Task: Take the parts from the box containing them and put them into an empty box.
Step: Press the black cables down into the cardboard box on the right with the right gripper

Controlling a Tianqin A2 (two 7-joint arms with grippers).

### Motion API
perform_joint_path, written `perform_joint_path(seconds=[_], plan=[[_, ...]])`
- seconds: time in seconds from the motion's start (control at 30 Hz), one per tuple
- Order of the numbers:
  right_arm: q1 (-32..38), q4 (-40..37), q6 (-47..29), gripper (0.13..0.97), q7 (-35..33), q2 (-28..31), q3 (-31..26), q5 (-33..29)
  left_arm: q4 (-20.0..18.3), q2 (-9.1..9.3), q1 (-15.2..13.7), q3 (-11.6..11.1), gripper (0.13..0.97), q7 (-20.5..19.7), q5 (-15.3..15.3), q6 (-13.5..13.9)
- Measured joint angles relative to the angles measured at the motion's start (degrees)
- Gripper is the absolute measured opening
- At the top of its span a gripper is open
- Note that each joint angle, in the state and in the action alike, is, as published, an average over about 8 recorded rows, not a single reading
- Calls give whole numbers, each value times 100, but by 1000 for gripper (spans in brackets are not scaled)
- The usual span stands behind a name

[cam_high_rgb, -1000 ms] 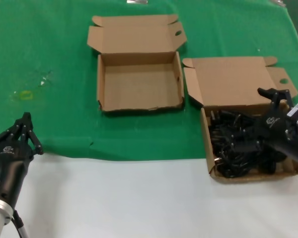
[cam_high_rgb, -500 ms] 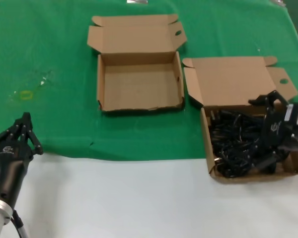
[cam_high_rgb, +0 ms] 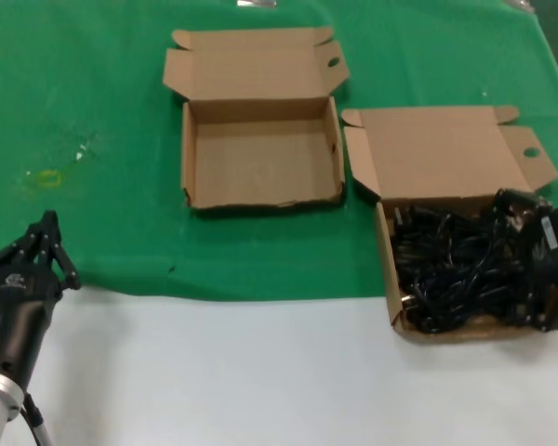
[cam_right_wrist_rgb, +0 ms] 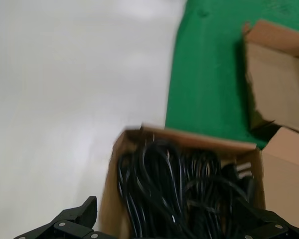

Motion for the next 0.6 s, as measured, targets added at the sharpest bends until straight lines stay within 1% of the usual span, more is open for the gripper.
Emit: perform_joint_path(seconds=[0.13,0.27,0.43,0.6], plan=[[459,-546,-342,966,-574,-306,-84,-399,0,0,0,0,144,-1,0,0],[743,-911,-506,966,-968,-549,-100,-685,0,0,0,0,144,-2,0,0],[875,-1148,-564,966,-1285,-759,-58,-900,0,0,0,0,144,-3,1,0],[843,-1279,-536,966,-1504,-899,3,-1015,0,0,0,0,144,-3,1,0]])
